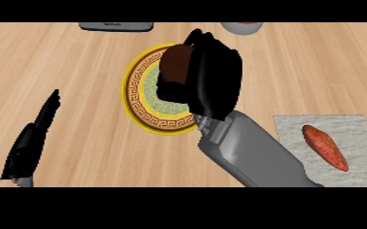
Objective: Pick the cupcake from the placemat and place it in the plate
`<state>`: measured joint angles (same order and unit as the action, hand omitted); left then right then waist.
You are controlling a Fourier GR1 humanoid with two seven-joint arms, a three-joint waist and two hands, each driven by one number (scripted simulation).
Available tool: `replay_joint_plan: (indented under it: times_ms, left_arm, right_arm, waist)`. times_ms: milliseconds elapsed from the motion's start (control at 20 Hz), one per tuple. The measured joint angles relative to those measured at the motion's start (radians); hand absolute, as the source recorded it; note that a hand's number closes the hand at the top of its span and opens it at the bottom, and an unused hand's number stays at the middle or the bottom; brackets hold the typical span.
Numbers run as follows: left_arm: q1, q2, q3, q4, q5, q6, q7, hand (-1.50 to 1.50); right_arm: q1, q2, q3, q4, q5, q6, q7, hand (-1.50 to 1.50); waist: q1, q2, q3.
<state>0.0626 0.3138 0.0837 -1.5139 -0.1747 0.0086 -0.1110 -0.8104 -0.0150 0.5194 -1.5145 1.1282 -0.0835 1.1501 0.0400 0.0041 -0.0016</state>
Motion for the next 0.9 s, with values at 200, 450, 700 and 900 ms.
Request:
replay_joint_plan:
  times_ms: [200, 450, 700, 900]
  left_arm:
    - [-0.023, -0.004, -0.005, 0.017, -0.007, -0.002, -0.004, 0.00]
    - [-0.031, -0.013, -0.011, 0.020, -0.014, -0.001, -0.005, 0.00]
    - [-0.048, -0.018, -0.016, 0.037, -0.018, -0.005, -0.014, 0.00]
    - [-0.055, -0.027, -0.025, 0.043, -0.027, -0.002, -0.013, 0.00]
  right_arm:
    - [-0.078, 0.003, -0.017, 0.166, -0.098, -0.041, -0.011, 1.50]
    - [-0.120, 0.006, -0.014, 0.364, -0.212, -0.152, -0.060, 1.50]
    - [-0.136, 0.006, -0.044, 0.478, -0.312, -0.303, -0.093, -1.50]
    - [-0.140, 0.006, -0.045, 0.580, -0.372, -0.415, -0.102, -1.50]
  waist:
    - [0.010, 0.005, 0.000]
    - [0.020, 0.008, 0.001]
    - [0.035, 0.013, 0.001]
    - [0.043, 0.015, 0.001]
